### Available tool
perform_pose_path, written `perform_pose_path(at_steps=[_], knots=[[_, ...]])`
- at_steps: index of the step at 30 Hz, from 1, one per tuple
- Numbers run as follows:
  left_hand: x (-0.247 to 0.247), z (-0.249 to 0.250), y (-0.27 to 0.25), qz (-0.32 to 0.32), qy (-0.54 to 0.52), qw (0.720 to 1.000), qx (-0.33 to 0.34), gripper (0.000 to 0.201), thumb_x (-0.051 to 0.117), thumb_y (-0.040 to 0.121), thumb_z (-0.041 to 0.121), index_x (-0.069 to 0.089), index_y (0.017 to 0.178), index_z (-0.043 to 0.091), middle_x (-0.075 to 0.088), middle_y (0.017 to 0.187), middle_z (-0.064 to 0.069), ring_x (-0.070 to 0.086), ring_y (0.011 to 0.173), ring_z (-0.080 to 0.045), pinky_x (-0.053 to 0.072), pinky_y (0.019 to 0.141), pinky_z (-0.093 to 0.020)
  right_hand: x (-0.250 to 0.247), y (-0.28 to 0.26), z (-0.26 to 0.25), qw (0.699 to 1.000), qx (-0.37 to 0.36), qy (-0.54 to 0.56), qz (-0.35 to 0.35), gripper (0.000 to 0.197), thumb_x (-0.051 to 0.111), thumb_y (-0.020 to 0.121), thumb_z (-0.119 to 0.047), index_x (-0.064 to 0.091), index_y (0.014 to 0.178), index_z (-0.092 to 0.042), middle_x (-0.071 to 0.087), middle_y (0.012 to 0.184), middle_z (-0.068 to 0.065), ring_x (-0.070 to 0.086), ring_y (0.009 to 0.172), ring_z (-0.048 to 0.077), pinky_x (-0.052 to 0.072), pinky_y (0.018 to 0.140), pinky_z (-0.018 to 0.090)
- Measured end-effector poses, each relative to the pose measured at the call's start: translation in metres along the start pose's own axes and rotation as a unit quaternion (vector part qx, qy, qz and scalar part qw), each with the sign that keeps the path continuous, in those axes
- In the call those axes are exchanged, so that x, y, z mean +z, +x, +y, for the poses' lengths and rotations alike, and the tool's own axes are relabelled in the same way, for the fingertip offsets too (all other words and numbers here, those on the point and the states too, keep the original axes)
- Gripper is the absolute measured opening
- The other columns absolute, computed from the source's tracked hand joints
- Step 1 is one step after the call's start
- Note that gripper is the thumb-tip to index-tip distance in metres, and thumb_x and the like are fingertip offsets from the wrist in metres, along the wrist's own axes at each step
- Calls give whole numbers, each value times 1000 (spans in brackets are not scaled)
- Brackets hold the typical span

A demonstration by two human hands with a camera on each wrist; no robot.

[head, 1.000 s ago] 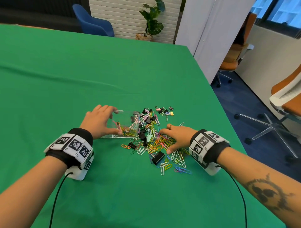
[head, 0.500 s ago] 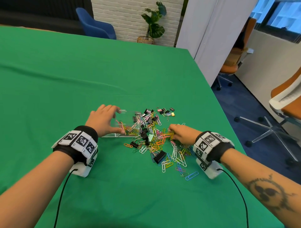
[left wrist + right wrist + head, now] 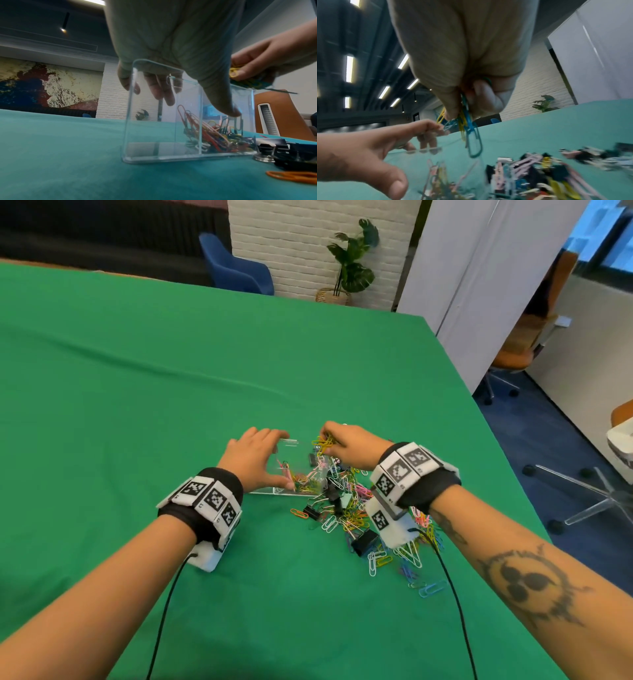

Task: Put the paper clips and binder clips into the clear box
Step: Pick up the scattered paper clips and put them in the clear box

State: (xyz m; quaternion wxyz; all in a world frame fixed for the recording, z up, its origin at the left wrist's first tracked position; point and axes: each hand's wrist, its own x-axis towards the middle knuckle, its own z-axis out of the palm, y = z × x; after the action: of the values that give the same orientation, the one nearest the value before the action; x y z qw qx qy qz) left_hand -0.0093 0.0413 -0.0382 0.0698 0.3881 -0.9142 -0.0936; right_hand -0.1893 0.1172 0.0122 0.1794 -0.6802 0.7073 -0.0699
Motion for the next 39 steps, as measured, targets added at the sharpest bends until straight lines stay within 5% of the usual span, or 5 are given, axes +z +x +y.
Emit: perform_pose_path(at_steps=[9,18,24,30,39], knots=[[-1,-10,-1,10,-86,996,7,108,81,54,49,26,142,19,51,128,-5,42,119,-24,38,99,-43,16,19,-39,966,-88,-238,42,36,55,88,-16,45,122,-15,57,117,10,58,102,31,46,78,37],[-4,-13,1,3,-74,997,6,85,77,60,51,41,133,26,55,125,0,44,117,-20,37,99,-41,-15,-15,-14,986,-32,136,87,32,60,86,-6,58,117,-11,69,105,9,61,82,15,53,78,27],[-17,39,-19,92,9,993,68,88,72,63,55,35,138,26,37,141,-5,31,130,-26,29,103,-45,-15,-108,69,987,142,35,60,33,57,89,-22,54,121,-16,63,115,6,57,93,16,47,93,32],[24,133,-15,-165,82,974,133,95,58,67,70,27,140,18,35,141,-10,35,129,-28,35,105,-43,27,-168,106,941,305,-95,-114,54,56,86,-41,44,132,-16,51,135,8,50,123,24,42,102,34],[88,221,-17,-207,164,927,266,101,41,70,78,-6,145,31,-15,155,-7,-13,142,-33,3,107,-66,44,-198,123,936,312,-114,-116,37,55,87,-35,58,117,-14,57,126,12,54,118,28,44,93,32]])
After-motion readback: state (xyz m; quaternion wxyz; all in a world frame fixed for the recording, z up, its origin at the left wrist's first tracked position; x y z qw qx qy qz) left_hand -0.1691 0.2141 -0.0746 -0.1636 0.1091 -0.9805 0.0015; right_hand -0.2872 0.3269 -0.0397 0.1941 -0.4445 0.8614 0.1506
